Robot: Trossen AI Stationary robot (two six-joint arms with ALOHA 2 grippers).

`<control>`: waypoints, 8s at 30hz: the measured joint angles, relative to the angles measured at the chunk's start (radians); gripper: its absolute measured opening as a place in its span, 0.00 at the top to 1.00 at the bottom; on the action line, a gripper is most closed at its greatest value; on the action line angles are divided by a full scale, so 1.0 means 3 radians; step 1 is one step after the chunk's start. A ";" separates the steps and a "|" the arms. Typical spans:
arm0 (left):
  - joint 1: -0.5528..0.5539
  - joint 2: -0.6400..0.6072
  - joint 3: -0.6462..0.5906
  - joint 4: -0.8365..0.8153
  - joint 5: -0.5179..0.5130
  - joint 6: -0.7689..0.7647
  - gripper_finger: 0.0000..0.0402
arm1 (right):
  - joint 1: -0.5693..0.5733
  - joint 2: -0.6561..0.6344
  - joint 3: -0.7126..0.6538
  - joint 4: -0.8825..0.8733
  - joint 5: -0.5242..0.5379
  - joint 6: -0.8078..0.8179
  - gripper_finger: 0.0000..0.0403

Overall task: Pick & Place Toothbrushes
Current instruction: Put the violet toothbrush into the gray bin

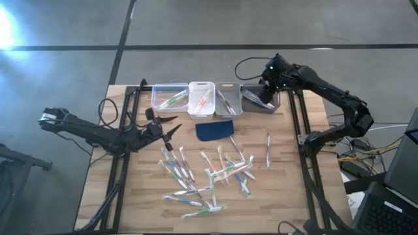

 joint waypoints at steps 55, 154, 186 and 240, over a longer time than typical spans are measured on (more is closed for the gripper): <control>-0.0001 0.0000 0.0000 -0.0067 0.0001 -0.0075 0.58 | 0.2561 0.0020 0.0324 -0.2111 0.0048 -0.1383 0.98; 0.0000 0.0000 0.0000 -0.0151 0.0000 -0.0117 0.58 | 0.3308 0.0877 -0.0782 -0.0868 0.0328 -0.2024 0.94; 0.0004 -0.0001 0.0000 -0.0143 0.0003 -0.0010 0.58 | 0.2302 0.0638 0.1150 -0.0840 0.0941 0.1623 0.95; 0.0003 -0.0001 0.0000 -0.0153 0.0012 -0.0003 0.58 | 0.0680 0.2824 0.3062 -0.1572 -0.0994 0.1303 0.95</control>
